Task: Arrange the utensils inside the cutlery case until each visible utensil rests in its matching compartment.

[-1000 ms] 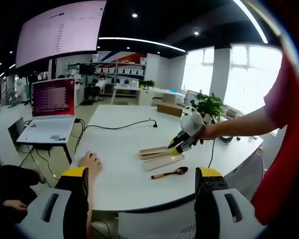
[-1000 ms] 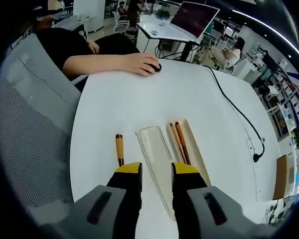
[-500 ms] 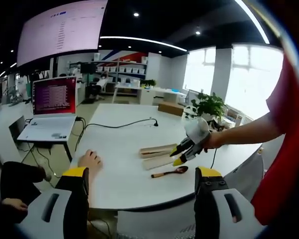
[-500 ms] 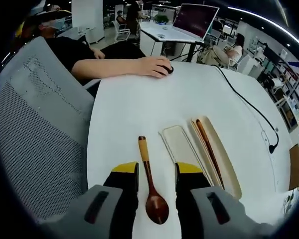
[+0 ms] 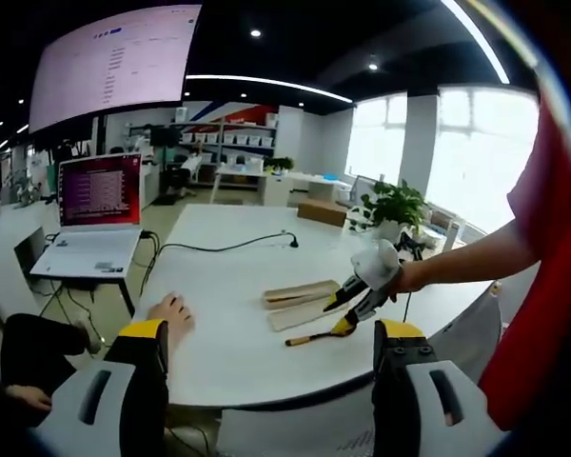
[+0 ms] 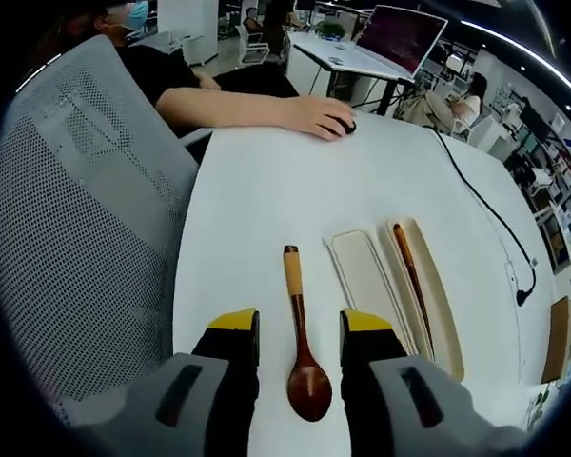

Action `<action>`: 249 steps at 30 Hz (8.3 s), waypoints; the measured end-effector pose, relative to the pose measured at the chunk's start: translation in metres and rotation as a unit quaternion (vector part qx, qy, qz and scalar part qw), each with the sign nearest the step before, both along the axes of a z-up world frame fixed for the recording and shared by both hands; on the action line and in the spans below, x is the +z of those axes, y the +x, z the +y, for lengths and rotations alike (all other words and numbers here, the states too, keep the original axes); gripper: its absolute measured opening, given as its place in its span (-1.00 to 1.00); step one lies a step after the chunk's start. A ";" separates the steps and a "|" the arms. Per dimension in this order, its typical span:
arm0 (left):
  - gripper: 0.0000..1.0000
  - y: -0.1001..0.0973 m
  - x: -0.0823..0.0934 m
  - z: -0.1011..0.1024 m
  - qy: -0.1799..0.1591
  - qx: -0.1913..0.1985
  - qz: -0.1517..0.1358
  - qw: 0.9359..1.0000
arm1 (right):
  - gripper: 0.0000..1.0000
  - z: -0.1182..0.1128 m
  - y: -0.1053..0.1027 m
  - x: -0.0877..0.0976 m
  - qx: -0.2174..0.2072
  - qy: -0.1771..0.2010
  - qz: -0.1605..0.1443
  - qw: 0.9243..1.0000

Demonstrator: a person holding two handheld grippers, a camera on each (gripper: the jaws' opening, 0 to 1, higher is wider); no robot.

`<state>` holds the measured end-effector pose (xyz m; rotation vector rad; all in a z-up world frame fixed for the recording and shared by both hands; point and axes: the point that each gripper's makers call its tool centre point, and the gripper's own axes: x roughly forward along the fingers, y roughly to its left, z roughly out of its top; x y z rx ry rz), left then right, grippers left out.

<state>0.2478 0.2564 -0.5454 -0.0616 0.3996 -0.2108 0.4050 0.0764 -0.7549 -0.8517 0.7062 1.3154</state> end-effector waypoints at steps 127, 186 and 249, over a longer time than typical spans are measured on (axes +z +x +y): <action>0.71 -0.005 -0.013 0.007 0.021 -0.001 0.029 0.999 | -0.98 -0.024 0.054 0.013 0.045 -0.141 0.077 0.986; 0.71 0.007 -0.017 0.008 0.032 0.000 0.047 0.998 | -0.98 -0.001 0.142 0.012 0.039 -0.141 0.035 0.989; 0.45 0.018 -0.008 -0.023 0.051 -0.059 0.035 0.996 | -0.87 -0.027 0.158 -0.011 -0.189 -0.071 0.079 0.976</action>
